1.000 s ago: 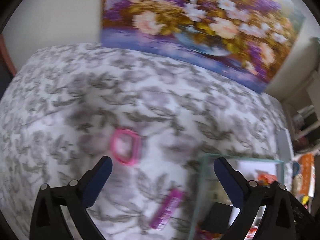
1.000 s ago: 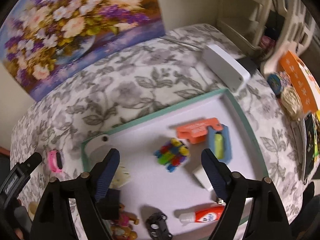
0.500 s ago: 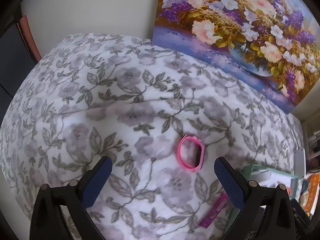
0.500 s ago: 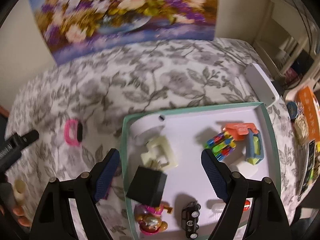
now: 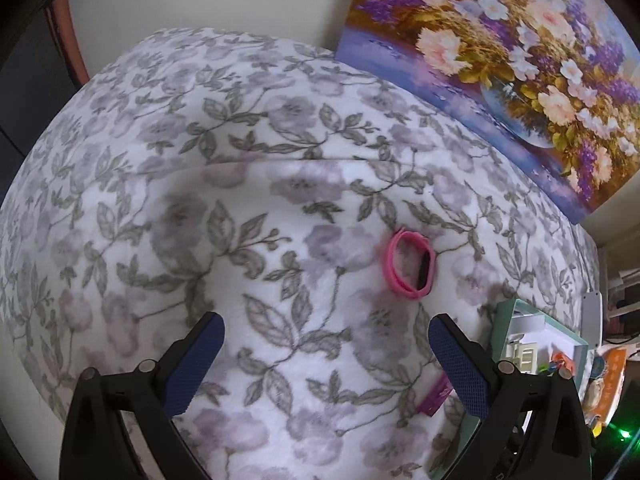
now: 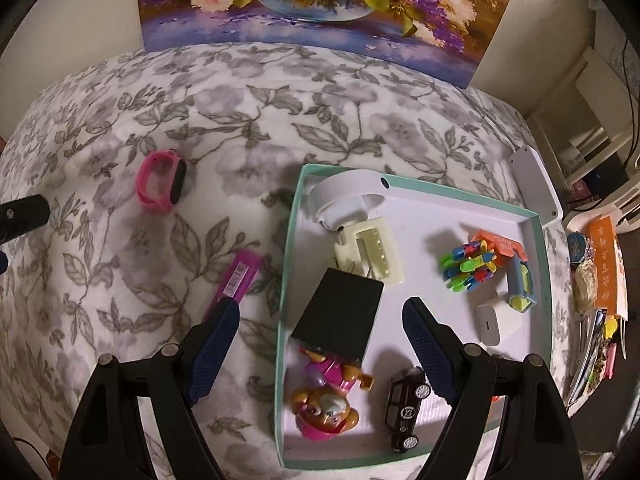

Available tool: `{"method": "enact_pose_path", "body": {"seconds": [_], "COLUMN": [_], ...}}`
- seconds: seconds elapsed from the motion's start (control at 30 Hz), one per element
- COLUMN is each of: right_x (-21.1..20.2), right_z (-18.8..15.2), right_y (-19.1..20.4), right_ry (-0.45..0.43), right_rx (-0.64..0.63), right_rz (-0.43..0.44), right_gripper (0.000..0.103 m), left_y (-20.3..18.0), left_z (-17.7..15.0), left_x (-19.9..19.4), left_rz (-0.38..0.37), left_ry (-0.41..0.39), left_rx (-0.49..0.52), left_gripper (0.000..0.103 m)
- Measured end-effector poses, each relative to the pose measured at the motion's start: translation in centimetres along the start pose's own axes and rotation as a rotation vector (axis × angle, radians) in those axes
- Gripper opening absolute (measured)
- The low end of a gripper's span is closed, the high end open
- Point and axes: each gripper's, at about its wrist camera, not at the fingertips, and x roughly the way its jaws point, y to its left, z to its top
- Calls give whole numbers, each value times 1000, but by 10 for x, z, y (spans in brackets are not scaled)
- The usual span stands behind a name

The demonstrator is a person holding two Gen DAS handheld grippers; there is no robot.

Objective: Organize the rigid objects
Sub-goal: 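Lift both grippers out of the tray and move back toward the pile, then position both grippers over the purple lighter and pink watch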

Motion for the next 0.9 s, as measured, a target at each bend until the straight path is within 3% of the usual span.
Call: {"method": "enact_pose_path", "body": {"seconds": [0.37, 0.77, 0.9], "right_x": [18, 39, 31], "right_z": [-14, -20, -17], "right_y": [21, 45, 47], "right_ry": [29, 41, 7], "right_rx": [-89, -214, -225], "right_rz": [-61, -205, -220], "right_gripper": [84, 85, 85], "left_y": [24, 27, 28], "left_z": [-17, -14, -14], "left_x": [-6, -1, 1], "left_rz": [19, 4, 3], "left_ry": [17, 30, 34], "left_rx": [-21, -47, -50], "left_gripper": [103, 103, 103]}}
